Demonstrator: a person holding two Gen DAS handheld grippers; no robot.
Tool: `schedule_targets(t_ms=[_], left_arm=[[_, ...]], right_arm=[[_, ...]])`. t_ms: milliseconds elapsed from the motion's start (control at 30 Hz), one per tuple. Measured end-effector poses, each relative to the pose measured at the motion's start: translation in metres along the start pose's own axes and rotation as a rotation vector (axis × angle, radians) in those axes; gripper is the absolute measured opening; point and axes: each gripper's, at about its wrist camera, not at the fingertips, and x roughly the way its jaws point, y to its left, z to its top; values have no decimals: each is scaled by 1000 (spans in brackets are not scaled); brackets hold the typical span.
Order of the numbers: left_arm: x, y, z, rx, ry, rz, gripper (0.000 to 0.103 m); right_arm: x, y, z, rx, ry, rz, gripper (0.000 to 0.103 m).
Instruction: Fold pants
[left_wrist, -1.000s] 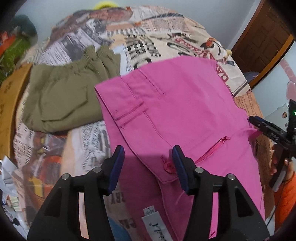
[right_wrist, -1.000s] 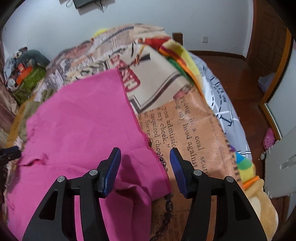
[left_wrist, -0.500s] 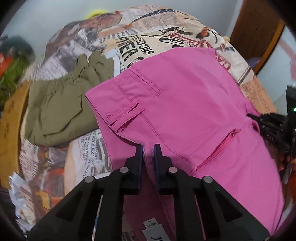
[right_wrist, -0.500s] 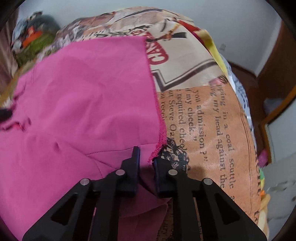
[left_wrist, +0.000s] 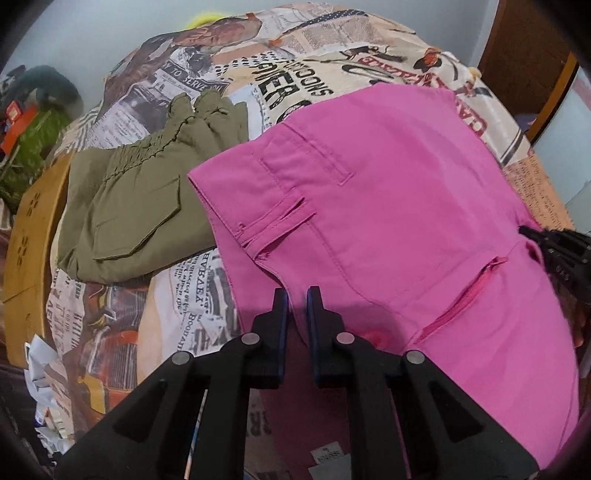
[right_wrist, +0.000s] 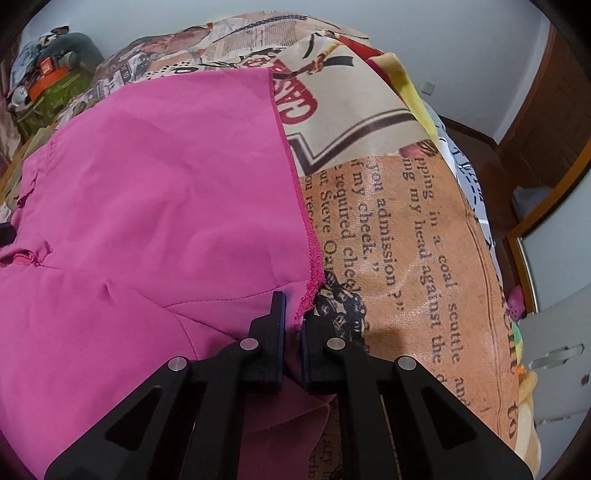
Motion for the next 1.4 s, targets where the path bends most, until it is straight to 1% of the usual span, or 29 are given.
schedule_targets(t_ms=[100,133,167,200,267,300,333,367,400,500,567,633,700,833,867,900,1067,1167,1233,1300,1367,1400], left_arm=[[-3,1,0,19,1,-17,11],[-5,2,0,20,2,-19,14],[-8,3,0,20,1,-19,19],[-13,6,0,17,-2,-21,22],[-21,12,-1,9,-14,-27,38],[-28,18,0,-4,-32,-31,42],[-32,23,1,-14,-47,-30,49],[-38,29,2,-25,-65,-25,52],[-42,33,4,-32,-76,-20,53],[-53,50,13,-51,-107,-5,59],[-59,61,19,-66,-125,6,65],[-62,70,28,-82,-143,12,67],[-62,76,35,-93,-150,18,68],[-48,77,48,-88,-135,6,68],[-44,76,50,-83,-129,4,68],[-38,74,53,-77,-122,2,68],[-8,66,61,-30,-66,-33,68],[2,66,63,-9,-60,-37,68],[8,67,65,-7,-61,-26,68],[14,69,66,-12,-58,-17,64],[20,72,66,-18,-46,-39,59],[21,73,66,-23,-45,-48,59]], right_arm=[[-3,1,3,-18,16,6,7],[-6,1,4,-21,15,12,7],[-11,-1,4,-24,11,23,7],[-15,-2,4,-29,13,34,9],[-26,-5,5,-31,-1,49,16],[-32,-6,6,-29,-16,55,23],[-40,-8,8,-26,-38,59,31],[-51,-10,11,-24,-72,65,34],[-57,-11,12,-24,-91,69,38],[-79,-11,25,-25,-157,84,44],[-91,-9,37,-19,-203,102,50],[-98,-5,48,-14,-246,119,56],[-99,-2,61,-17,-278,120,57],[-86,6,88,-30,-289,128,57],[-76,8,97,-31,-285,130,57],[-75,9,97,-33,-278,134,57],[-35,14,119,-30,-210,147,57],[-18,14,130,-40,-188,142,57],[-8,14,136,-49,-181,139,57],[2,13,141,-51,-165,141,57],[11,13,143,-61,-155,141,57],[14,13,144,-68,-156,133,55]])
